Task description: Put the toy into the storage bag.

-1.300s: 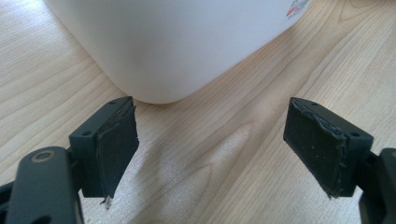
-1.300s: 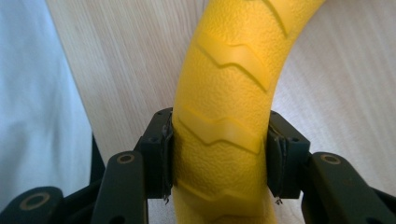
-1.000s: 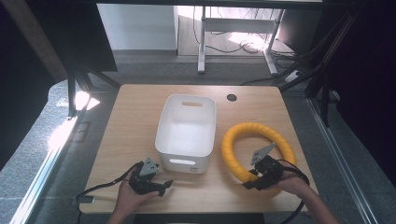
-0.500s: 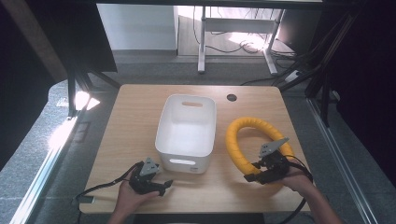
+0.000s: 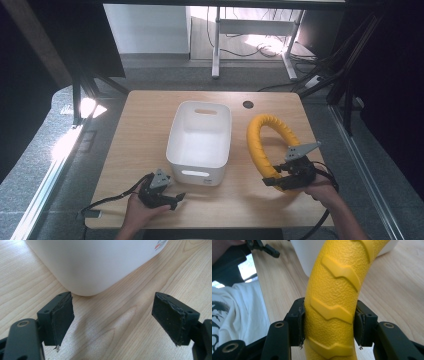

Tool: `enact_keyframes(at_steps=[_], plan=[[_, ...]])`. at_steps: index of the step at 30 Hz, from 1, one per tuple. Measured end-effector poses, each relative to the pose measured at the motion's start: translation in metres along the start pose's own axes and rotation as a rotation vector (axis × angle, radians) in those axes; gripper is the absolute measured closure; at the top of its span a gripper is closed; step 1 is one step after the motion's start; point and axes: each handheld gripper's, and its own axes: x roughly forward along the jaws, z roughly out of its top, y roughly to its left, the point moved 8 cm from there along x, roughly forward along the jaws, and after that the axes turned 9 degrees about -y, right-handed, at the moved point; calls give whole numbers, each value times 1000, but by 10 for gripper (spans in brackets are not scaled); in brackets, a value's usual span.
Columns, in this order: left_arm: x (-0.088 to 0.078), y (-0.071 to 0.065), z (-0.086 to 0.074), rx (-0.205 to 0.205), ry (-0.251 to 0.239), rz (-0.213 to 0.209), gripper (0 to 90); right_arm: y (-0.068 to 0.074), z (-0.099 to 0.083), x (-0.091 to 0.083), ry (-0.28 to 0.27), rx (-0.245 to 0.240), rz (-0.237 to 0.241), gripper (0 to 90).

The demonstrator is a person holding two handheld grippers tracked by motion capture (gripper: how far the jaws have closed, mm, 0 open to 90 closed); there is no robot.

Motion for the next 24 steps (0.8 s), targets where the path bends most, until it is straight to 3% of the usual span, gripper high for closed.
enact_keyframes(at_steps=[18,24], plan=[[0,0,0,-2,-3,3,179,2,26,-8,-137,-14,-11,515],[0,0,0,1,0,3,179,4,32,-7,-154,-19,-4,514]])
